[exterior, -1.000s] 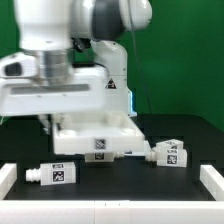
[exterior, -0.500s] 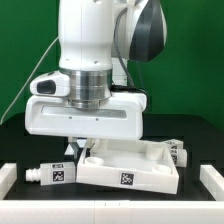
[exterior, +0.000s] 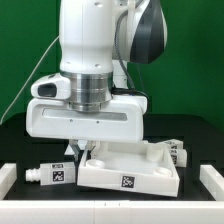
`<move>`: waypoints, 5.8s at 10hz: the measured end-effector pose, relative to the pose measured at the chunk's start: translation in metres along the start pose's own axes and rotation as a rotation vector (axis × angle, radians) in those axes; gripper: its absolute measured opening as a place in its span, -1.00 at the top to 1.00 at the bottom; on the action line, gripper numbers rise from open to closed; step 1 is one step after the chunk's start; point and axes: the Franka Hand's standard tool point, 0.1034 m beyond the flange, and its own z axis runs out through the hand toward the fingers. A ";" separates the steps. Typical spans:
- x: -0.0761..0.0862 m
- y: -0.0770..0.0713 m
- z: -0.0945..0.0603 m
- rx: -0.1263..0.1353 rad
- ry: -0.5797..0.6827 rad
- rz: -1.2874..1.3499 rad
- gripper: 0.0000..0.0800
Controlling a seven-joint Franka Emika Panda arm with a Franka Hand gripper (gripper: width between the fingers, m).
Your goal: Assemble one leg
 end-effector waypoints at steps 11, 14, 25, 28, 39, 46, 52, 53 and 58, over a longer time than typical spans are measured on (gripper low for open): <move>0.033 -0.050 0.009 0.009 0.041 -0.030 0.86; 0.047 -0.056 0.009 -0.012 0.054 -0.060 0.86; 0.024 -0.083 -0.046 -0.007 0.054 -0.102 -0.62; 0.023 -0.082 -0.042 -0.008 0.049 -0.129 -0.62; -0.065 -0.164 -0.050 -0.124 0.139 -0.939 -0.62; -0.082 -0.184 -0.041 -0.194 0.165 -1.388 -0.62; -0.108 -0.209 -0.023 -0.228 0.095 -1.359 -0.62; -0.113 -0.212 -0.022 -0.263 0.021 -1.344 -0.62; -0.135 -0.208 -0.013 -0.543 -0.279 -1.261 -0.62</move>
Offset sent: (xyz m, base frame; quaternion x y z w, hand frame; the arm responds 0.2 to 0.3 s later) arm 0.0490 0.0367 0.0005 0.0057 0.0420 -0.0027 0.9991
